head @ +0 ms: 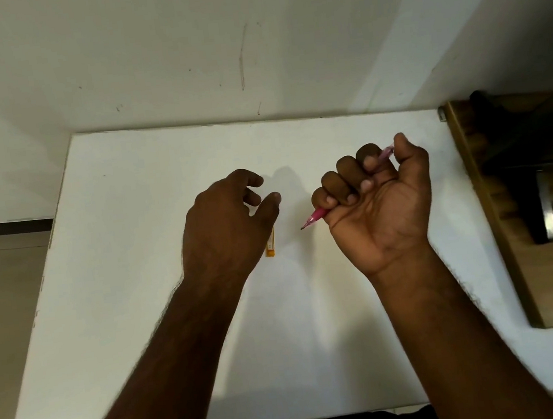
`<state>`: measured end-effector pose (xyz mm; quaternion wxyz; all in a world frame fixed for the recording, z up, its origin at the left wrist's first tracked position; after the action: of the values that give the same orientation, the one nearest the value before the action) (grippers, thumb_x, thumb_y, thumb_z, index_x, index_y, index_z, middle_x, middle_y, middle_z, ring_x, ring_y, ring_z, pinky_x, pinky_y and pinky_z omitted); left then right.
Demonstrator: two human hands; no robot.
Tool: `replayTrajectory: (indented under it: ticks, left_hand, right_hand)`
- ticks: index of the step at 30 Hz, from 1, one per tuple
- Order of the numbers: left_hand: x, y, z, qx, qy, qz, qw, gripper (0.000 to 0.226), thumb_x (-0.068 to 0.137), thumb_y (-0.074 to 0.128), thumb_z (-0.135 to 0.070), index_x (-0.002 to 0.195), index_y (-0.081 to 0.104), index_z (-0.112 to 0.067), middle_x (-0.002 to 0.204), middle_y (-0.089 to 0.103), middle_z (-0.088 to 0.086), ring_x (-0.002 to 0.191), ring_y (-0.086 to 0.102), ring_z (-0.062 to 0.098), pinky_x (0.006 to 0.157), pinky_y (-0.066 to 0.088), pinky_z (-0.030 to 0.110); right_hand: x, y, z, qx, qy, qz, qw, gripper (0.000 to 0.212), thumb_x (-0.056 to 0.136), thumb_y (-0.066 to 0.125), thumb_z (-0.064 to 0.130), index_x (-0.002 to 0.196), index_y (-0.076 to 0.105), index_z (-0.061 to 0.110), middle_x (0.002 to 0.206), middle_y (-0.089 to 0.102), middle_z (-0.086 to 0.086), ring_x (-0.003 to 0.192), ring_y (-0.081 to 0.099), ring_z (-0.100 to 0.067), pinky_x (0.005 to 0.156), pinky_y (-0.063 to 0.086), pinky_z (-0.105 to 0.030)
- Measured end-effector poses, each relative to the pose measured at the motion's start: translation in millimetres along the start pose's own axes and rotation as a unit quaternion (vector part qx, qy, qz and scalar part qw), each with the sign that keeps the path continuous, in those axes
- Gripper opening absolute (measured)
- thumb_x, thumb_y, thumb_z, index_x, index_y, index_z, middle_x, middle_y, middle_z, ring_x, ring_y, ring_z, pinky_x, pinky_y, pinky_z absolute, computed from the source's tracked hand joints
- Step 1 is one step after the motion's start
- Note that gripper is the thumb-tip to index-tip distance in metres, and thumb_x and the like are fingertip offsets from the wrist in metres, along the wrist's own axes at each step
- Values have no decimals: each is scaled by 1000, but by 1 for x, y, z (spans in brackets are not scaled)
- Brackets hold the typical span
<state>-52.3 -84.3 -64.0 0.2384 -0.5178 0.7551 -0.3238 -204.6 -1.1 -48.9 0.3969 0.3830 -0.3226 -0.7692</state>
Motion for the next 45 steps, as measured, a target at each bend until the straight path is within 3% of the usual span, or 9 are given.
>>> replayTrajectory:
  ticks: [5, 11, 15, 20, 24, 29, 33, 37, 45]
  left_hand:
    - [0, 0, -1, -5, -2, 2, 1000, 31, 87, 65, -52, 110, 66, -32, 88, 71, -14, 80, 67, 8, 70, 48, 27]
    - [0, 0, -2, -11, -5, 9, 1000, 31, 87, 65, -51, 110, 66, -31, 88, 71, -14, 81, 67, 8, 70, 48, 27]
    - [0, -1, -2, -14, -7, 10, 1000, 30, 87, 66, -50, 110, 66, -31, 87, 72, -13, 82, 67, 8, 71, 49, 28]
    - [1, -2, 0, -14, -8, 9, 1000, 30, 86, 66, -50, 108, 67, -31, 88, 71, -14, 82, 67, 8, 74, 52, 30]
    - [1, -2, 0, -9, -7, 7, 1000, 29, 86, 67, -50, 107, 68, -30, 90, 71, -13, 82, 67, 9, 74, 53, 30]
    - [1, -3, 1, -8, -8, 7, 1000, 29, 86, 66, -51, 106, 68, -31, 90, 71, -14, 82, 67, 8, 72, 50, 27]
    - [1, -2, 1, -4, -7, 10, 1000, 29, 86, 67, -50, 107, 69, -29, 93, 71, -13, 83, 67, 9, 74, 51, 29]
    - [2, -3, 1, 2, -6, 5, 1000, 31, 86, 68, -50, 109, 70, -28, 100, 69, -13, 84, 65, 9, 74, 46, 26]
    - [2, -4, 1, 2, -6, 6, 1000, 31, 86, 68, -50, 108, 71, -28, 101, 70, -12, 85, 65, 10, 75, 48, 28]
  right_hand:
    - [-1, 1, -3, -10, 8, 3, 1000, 59, 98, 34, 63, 67, 50, 15, 54, 34, 3, 54, 23, -15, 57, 30, -30]
    - [1, 1, -3, -23, 0, -5, 1000, 52, 100, 34, 50, 63, 45, 16, 52, 32, 3, 52, 23, -15, 55, 29, -30]
    - [0, 1, -4, -18, 3, -9, 1000, 60, 97, 37, 64, 64, 48, 15, 54, 32, 3, 53, 24, -15, 55, 31, -29]
    - [1, 0, -4, -24, -12, -15, 1000, 55, 100, 35, 52, 60, 46, 16, 50, 33, 3, 51, 22, -15, 54, 31, -29]
    - [1, -1, -4, -12, -9, -19, 1000, 61, 98, 35, 63, 62, 46, 16, 52, 31, 3, 52, 22, -15, 55, 31, -29]
    - [1, -1, -3, -16, -14, -13, 1000, 55, 100, 34, 52, 61, 44, 16, 50, 32, 3, 50, 22, -14, 54, 31, -29]
    - [2, -1, -3, -10, -12, -21, 1000, 60, 98, 35, 63, 62, 44, 16, 52, 30, 3, 52, 20, -14, 54, 31, -28]
    - [2, -3, 0, -7, -19, -17, 1000, 53, 100, 35, 52, 61, 43, 16, 50, 30, 3, 52, 20, -15, 54, 31, -28]
    - [2, -4, 1, 6, -21, -21, 1000, 51, 98, 36, 51, 61, 41, 16, 50, 29, 3, 52, 20, -16, 54, 31, -29]
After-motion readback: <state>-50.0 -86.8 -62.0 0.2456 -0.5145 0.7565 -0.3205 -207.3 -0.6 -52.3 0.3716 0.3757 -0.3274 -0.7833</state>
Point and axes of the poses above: each hand's wrist, its own x-axis towards the middle knuckle, its own y-axis out of the palm, z = x × y, the point moved 5 cm from there along x, towards the middle knuckle
